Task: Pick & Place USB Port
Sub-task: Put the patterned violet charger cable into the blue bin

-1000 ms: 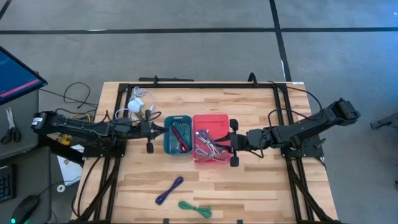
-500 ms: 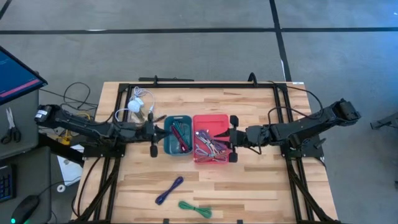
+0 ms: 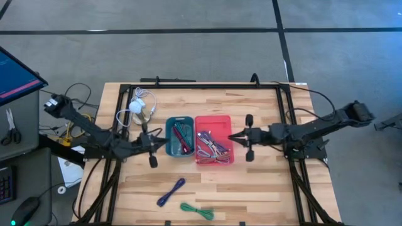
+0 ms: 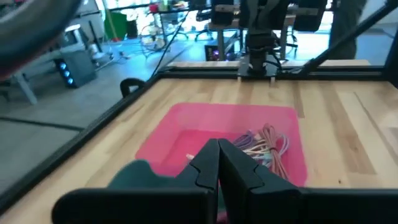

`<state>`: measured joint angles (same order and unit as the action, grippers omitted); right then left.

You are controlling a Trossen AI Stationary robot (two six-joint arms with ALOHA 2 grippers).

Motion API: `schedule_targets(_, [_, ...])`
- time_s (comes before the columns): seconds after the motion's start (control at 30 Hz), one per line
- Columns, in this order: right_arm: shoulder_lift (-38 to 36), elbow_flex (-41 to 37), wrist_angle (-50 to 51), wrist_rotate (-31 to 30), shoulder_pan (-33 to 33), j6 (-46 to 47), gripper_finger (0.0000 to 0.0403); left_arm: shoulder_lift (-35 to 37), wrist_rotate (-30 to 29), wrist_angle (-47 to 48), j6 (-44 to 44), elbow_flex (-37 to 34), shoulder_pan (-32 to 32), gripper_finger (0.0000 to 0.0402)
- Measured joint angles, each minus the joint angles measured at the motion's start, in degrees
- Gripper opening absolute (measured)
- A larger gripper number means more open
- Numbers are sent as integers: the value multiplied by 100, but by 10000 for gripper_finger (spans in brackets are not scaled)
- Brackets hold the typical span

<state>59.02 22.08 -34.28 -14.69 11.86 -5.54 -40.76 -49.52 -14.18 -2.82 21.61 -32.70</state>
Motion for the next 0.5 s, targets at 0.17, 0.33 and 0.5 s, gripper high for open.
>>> schedule_targets(0.17, [-544, -425, -178, -5, 0, 15, 7, -475, -659, 10, -693, 154, -565, 8])
schedule_targets(0.33, [-702, -502, -172, -14, 30, 90, 4, -1427, -1195, 8, -626, 1043, -856, 5])
schedule_targets(0.5, [-642, -504, -154, -14, 33, 90, 4, -2149, -1607, 588, -256, 2165, -862, 4])
